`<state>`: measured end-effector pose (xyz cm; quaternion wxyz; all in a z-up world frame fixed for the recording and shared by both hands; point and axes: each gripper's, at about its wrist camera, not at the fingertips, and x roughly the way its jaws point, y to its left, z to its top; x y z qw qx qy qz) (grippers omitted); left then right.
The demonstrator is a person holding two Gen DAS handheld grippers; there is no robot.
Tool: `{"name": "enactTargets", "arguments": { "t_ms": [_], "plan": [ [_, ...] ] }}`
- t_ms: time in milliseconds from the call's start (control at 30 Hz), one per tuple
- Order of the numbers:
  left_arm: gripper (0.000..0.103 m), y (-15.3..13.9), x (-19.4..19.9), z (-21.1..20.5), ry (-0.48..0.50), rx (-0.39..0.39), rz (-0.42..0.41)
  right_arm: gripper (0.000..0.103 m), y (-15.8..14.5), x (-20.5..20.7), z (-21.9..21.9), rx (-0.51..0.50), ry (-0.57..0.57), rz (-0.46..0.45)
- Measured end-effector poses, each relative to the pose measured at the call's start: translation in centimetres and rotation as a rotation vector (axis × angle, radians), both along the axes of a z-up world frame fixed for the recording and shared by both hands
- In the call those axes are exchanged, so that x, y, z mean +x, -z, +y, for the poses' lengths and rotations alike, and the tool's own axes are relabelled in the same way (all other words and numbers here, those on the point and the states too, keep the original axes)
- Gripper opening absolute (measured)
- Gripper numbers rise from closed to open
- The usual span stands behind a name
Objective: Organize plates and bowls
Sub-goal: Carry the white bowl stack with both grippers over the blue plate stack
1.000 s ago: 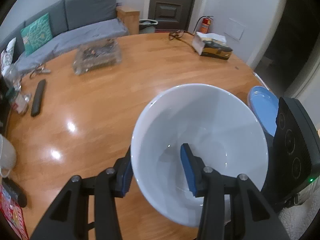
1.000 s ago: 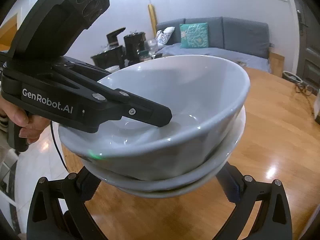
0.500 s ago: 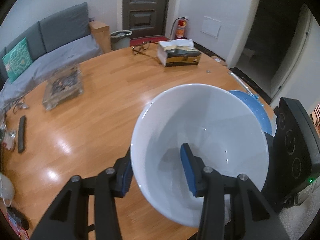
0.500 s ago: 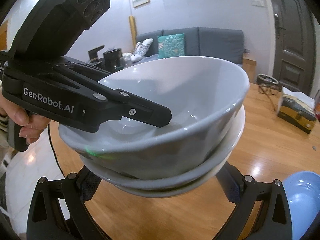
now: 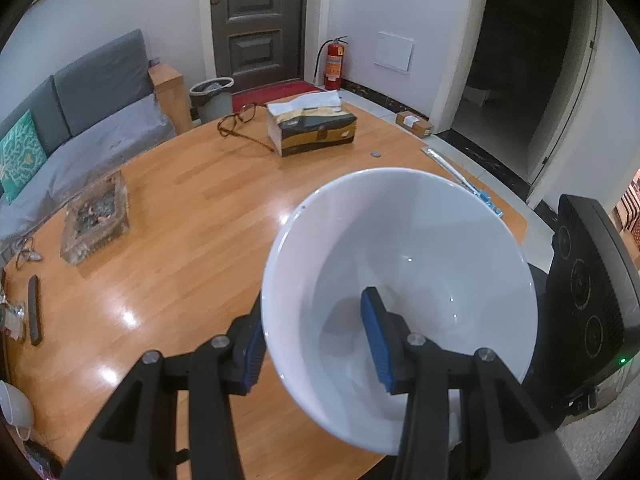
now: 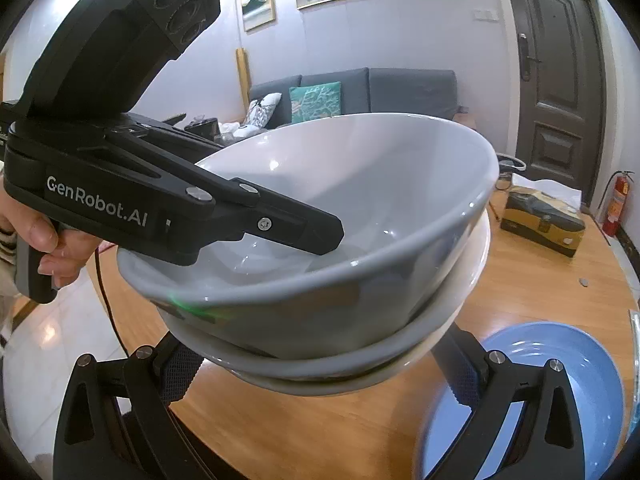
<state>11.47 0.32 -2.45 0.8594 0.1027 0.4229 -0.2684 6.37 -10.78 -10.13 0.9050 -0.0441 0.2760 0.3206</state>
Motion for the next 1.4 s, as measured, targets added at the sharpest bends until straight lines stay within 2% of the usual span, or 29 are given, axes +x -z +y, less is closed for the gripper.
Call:
{"name": "enactTargets", "arguments": {
  "t_ms": [433,1133,1400],
  "plan": [
    [0.041,-1.1,-0.6,-4.2,0.035,0.021,-0.015,0.099,-0.5,-1.6,-4.9,0.02,0.028,-0.016],
    [0.041,-0.1,0.8,-13.3,0.107,0.032,0.01,0.099,1.2,-2.8,-12.4,0.048,0.116,-0.026],
    [0.041,0.8,1.2,-15.3,0.119,0.027,0.031,0.099,1.8,-3.2,-14.3,0.05,0.137,-0.013]
  ]
}}
